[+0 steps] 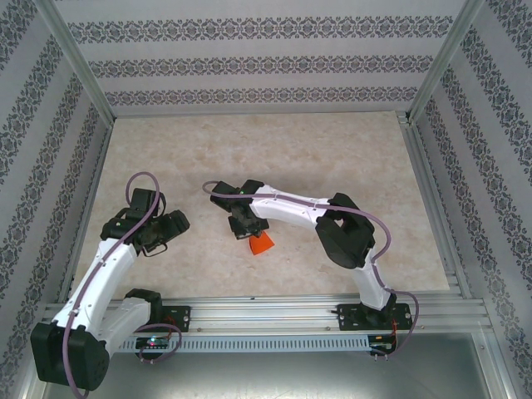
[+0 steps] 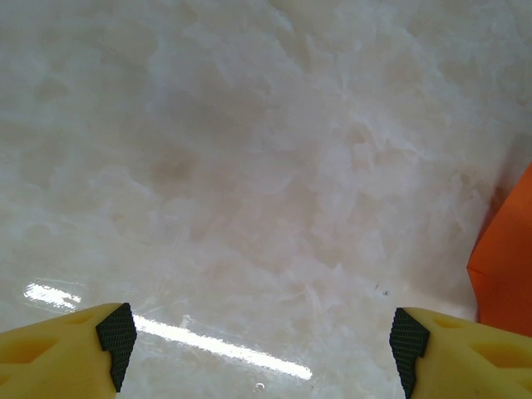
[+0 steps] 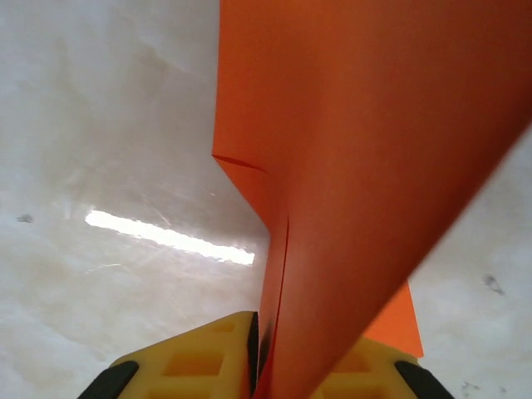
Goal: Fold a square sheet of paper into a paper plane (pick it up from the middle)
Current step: Turn over the paper at the center of the table.
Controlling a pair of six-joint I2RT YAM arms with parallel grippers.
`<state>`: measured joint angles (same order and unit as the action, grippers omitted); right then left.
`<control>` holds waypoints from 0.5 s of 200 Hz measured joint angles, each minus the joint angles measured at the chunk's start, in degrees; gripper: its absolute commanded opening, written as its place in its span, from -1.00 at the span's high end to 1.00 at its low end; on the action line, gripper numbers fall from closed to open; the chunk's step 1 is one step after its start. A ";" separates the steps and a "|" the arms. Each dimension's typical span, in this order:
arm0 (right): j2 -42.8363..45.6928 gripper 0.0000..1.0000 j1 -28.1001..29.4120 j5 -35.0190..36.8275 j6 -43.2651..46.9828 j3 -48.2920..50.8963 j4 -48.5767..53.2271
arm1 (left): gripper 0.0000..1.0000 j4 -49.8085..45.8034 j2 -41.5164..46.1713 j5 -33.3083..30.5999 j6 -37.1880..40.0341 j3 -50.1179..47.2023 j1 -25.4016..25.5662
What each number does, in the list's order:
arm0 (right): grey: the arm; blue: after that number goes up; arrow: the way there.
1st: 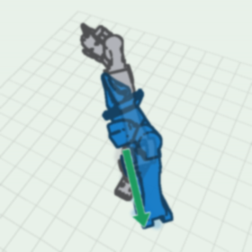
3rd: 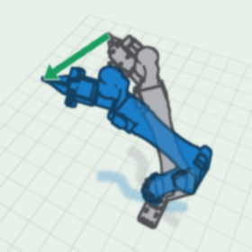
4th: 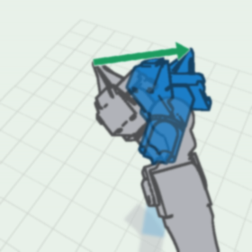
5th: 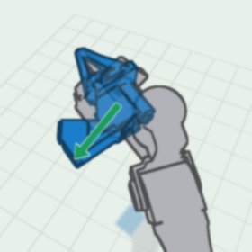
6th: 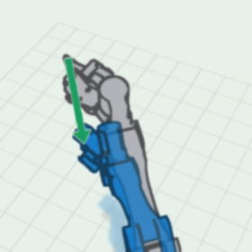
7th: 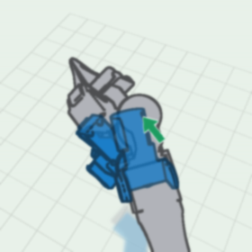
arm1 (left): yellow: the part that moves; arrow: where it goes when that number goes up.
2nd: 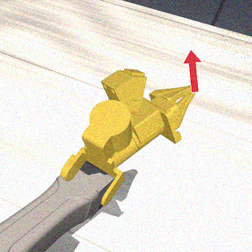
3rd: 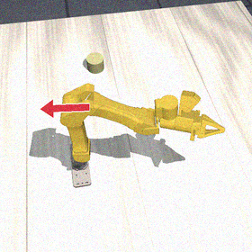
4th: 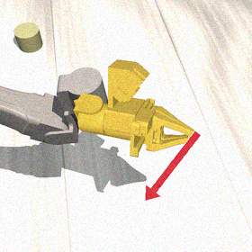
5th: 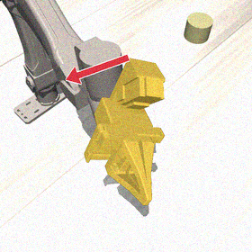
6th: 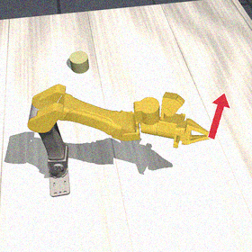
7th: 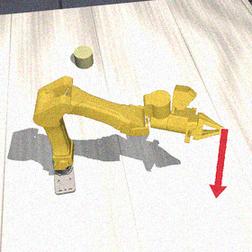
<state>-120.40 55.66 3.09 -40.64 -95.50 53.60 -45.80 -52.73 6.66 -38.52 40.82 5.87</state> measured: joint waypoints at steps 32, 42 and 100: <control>0.04 0.70 -0.02 -1.77 -2.08 1.38 -5.18 | -0.67 -1.27 2.69 0.44 -0.04 0.02 0.00; 0.04 0.76 -0.02 -1.79 -2.49 1.60 -5.46 | -0.67 -1.60 3.39 0.63 -0.07 0.02 0.00; 11.02 0.85 -0.39 7.96 -1.99 3.91 -0.15 | -0.68 -2.19 3.87 1.90 -0.02 0.04 0.00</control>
<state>-109.38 55.27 11.05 -42.63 -91.59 53.45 -47.99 -48.86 8.56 -38.54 40.86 5.87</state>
